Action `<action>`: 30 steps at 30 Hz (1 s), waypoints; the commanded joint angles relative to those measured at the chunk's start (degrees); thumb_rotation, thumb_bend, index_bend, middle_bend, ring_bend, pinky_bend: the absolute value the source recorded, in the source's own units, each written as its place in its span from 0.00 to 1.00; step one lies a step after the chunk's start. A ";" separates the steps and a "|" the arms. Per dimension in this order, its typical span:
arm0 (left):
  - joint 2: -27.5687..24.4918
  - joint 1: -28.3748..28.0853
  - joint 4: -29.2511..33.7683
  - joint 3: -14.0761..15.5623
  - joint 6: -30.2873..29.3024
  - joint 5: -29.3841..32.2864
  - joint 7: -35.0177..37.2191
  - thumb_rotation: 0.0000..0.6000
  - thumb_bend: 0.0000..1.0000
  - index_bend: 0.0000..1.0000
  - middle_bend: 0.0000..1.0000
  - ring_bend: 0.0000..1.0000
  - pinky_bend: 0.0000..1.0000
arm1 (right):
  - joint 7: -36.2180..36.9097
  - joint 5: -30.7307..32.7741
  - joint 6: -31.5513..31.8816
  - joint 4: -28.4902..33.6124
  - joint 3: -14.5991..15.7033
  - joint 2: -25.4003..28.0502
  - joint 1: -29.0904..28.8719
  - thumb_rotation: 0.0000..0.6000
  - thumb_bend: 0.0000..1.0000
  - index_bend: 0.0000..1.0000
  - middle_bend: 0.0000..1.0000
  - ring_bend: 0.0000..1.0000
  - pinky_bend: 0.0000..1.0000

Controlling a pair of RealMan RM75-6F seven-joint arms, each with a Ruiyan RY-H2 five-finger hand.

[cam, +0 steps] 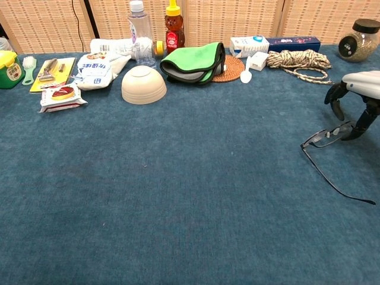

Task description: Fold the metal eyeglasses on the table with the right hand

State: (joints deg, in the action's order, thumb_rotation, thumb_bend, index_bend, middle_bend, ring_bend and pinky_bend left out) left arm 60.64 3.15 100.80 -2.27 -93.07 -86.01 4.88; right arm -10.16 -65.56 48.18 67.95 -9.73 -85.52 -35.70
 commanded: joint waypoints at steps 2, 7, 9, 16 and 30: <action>-0.05 0.03 0.11 -0.07 -0.12 -0.01 -0.16 0.90 0.26 0.26 0.19 0.15 0.00 | 0.68 -0.41 -1.10 -1.98 -0.46 -1.48 -1.36 1.00 0.06 0.62 0.25 0.17 0.06; -0.11 0.11 0.18 -0.11 -0.20 0.09 -0.27 0.90 0.26 0.26 0.19 0.15 0.00 | 1.01 -1.17 -1.66 -3.52 -0.69 -2.62 -2.62 1.00 0.06 0.61 0.25 0.17 0.06; -0.09 0.12 0.21 -0.08 -0.16 0.07 -0.25 0.90 0.26 0.26 0.19 0.15 0.00 | 1.01 -1.56 -1.63 -3.36 -0.72 -2.62 -2.96 1.00 0.06 0.60 0.25 0.17 0.06; 0.05 0.10 0.14 -0.15 -0.20 -0.05 -0.02 0.90 0.26 0.26 0.19 0.15 0.00 | -1.98 -0.37 -1.27 0.84 -0.68 0.31 -2.93 1.00 0.06 0.51 0.20 0.15 0.05; 0.40 -0.14 -0.89 -0.16 0.40 0.00 0.99 0.90 0.26 0.26 0.19 0.15 0.00 | -8.23 3.87 3.62 21.05 -0.03 9.91 0.12 1.00 0.06 0.32 0.10 0.07 0.02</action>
State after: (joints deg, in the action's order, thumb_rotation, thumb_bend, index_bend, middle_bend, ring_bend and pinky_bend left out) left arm 61.03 3.02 99.92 -2.42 -92.68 -86.01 5.86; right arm -16.79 -62.66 50.69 85.80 -10.18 -77.30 -36.25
